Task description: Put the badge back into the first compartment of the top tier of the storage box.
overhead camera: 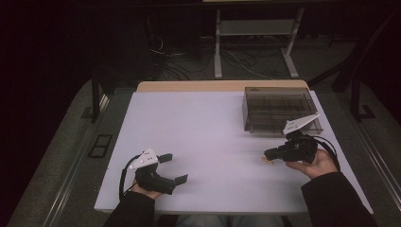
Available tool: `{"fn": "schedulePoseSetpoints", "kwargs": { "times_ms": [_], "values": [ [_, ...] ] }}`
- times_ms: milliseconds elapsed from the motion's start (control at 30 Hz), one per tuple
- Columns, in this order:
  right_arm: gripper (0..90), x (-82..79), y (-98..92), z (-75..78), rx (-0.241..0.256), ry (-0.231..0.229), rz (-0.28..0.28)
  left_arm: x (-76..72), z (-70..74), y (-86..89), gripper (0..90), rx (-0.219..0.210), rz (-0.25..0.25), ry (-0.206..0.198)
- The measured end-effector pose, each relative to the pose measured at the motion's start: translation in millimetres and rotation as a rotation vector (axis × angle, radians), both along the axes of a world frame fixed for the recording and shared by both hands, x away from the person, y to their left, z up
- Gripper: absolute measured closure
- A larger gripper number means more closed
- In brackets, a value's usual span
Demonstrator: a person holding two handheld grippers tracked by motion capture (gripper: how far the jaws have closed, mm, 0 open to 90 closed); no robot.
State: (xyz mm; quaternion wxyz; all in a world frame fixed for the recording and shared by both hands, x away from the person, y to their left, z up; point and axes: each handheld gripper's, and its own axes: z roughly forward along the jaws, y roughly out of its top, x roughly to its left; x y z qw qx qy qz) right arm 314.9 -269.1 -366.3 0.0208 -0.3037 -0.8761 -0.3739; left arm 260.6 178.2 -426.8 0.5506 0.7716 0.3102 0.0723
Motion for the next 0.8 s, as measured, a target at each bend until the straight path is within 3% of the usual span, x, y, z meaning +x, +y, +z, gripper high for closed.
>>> {"fn": "schedulePoseSetpoints", "kwargs": {
  "times_ms": [800],
  "values": [
    [83.9,10.4,-0.6,24.1,-0.007,-0.037,-0.003,0.0,0.0,0.1,0.0,-0.001,-0.001,0.000]
  ]
}}
